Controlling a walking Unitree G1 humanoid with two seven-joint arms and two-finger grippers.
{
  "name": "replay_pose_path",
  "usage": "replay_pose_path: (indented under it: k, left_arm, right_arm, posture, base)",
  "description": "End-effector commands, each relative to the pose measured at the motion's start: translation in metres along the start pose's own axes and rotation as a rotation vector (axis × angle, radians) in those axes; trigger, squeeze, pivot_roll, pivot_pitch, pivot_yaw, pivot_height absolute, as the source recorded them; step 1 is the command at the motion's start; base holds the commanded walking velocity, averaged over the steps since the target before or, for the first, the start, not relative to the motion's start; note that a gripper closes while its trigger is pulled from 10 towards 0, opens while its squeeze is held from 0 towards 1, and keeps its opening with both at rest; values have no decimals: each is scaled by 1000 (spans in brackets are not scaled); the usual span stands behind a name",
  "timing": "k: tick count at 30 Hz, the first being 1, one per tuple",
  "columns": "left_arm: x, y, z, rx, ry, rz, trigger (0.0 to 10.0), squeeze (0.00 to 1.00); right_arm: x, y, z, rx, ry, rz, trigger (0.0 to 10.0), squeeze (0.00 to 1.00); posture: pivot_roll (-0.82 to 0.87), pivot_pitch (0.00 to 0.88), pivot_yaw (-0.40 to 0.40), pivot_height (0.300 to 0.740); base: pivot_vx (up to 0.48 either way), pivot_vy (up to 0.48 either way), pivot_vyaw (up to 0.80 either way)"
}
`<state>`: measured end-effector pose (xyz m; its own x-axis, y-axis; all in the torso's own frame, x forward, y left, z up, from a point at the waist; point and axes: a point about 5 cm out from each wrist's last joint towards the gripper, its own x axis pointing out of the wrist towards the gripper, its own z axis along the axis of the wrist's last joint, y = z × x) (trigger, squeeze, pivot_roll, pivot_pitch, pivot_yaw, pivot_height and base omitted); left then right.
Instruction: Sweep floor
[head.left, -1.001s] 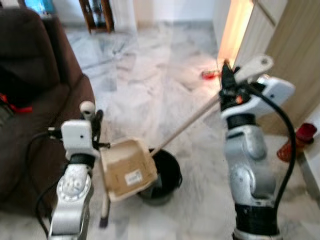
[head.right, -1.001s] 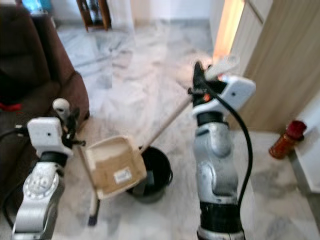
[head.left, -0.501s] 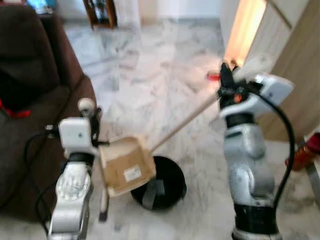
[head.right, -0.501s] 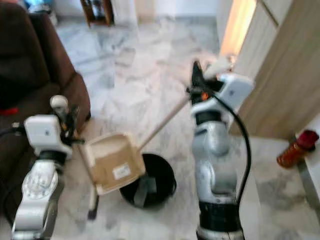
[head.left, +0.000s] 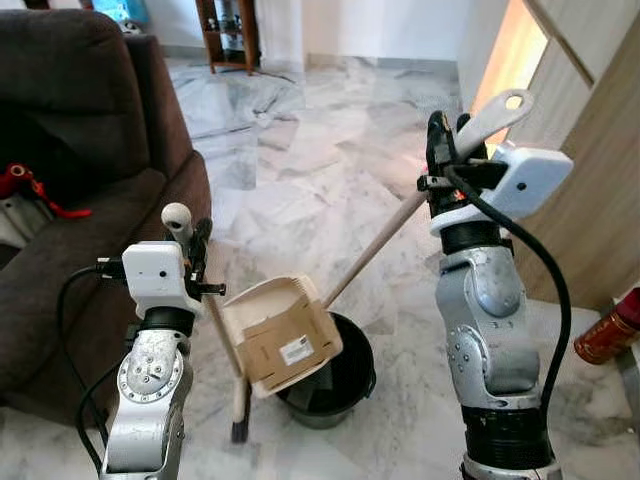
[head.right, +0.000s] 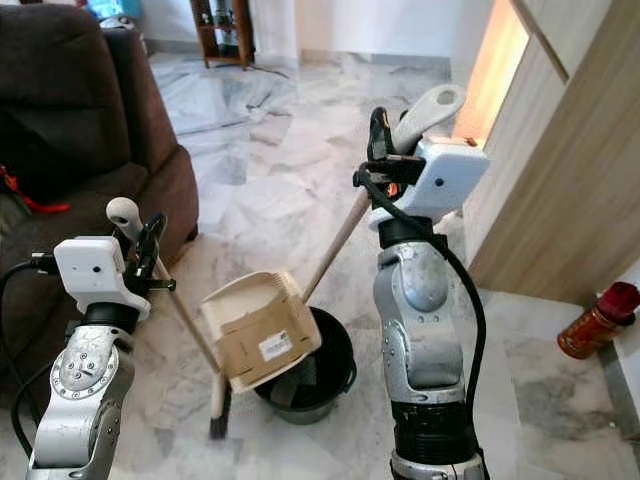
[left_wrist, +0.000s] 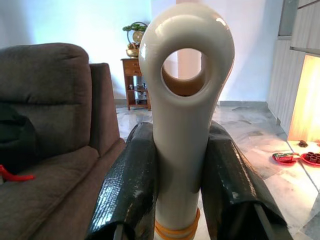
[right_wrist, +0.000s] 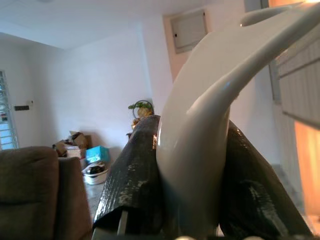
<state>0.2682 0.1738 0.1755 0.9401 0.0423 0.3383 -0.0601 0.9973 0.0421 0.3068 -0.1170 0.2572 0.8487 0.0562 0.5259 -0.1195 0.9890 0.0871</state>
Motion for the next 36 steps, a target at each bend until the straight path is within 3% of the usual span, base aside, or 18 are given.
replay_pose_path:
  k: [1, 9, 14, 19, 22, 36]
  left_arm:
    - [1, -1, 14, 11, -76, -8, 10000, 0]
    - [1, -1, 14, 10, -75, -11, 10000, 0]
    - [2, -1, 14, 8, -77, -12, 10000, 0]
    - [2, -1, 14, 9, -77, -12, 10000, 0]
    - [2, -1, 14, 9, -77, -14, 10000, 0]
    - [3, -2, 14, 5, -80, -21, 10000, 0]
  right_arm:
    - [6, 5, 30, -16, -155, 5, 10000, 0]
    - [5, 5, 36, -116, -205, 3, 10000, 0]
    - [-3, 16, 36, -205, -238, 99, 10000, 0]
    - [-10, 23, 34, -209, -234, 147, 10000, 0]
    - [-17, 30, 34, -278, -257, 220, 10000, 0]
    - [-38, 37, 34, -290, -226, 287, 10000, 0]
  posture:
    - [-3, 113, 23, 740]
    - [-2, 118, 23, 740]
    - [-4, 121, 24, 740]
    - [-5, 123, 26, 740]
    - [-6, 123, 26, 740]
    - [-11, 125, 28, 740]
  base:
    - [0, 0, 0]
    - [0, 0, 0]
    - [0, 0, 0]
    - [0, 0, 0]
    - [0, 0, 0]
    - [0, 0, 0]
